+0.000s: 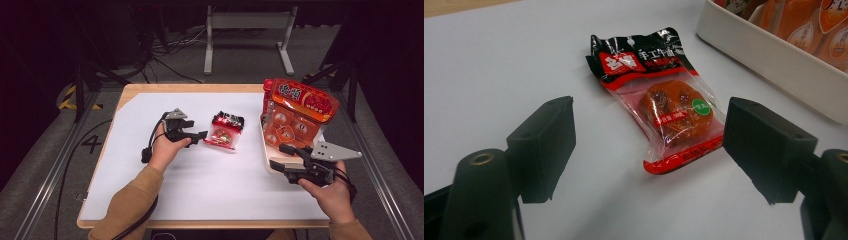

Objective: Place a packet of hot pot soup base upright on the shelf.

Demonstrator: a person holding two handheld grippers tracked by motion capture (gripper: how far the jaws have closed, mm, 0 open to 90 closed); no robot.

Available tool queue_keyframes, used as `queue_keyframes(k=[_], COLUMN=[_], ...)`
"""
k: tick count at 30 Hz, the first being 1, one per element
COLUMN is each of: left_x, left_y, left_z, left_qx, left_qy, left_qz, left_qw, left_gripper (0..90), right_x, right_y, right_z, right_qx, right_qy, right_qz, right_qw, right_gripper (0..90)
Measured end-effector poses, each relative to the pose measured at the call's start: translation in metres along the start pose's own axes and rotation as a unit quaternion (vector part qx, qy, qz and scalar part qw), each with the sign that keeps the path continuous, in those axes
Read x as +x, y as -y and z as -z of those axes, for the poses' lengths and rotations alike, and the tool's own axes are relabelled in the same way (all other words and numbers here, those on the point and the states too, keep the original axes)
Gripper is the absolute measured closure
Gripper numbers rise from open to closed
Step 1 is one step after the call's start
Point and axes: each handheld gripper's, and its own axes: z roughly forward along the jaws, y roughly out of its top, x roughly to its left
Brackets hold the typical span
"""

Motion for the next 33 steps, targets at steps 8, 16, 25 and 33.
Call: queue_keyframes(k=[8,16,25,33], left_x=[-0.004,-0.005,-0.008,-0.008], left_y=[0.003,0.003,0.001,0.005], left_z=[-0.020,-0.031,-0.042,-0.051], left_qx=[0.022,0.046,0.070,0.095], left_qy=[0.013,0.022,0.025,0.022], left_qz=[0.007,0.012,0.010,0.012], left_qw=[0.9996,0.9987,0.9971,0.9951], left_gripper=[24.3,26.2,30.5,34.9], right_x=[0.000,0.000,0.000,-0.001], right_y=[0.000,0.001,0.002,0.003], right_z=[-0.001,-0.003,-0.003,-0.002], right_qx=[0.000,0.005,0.007,0.005], right_qy=[-0.002,-0.003,-0.004,-0.007], right_qz=[0.000,-0.001,0.000,-0.002], right_qw=[1.0000,1.0000,1.0000,1.0000], right_gripper=[36.7,36.7,36.7,36.5])
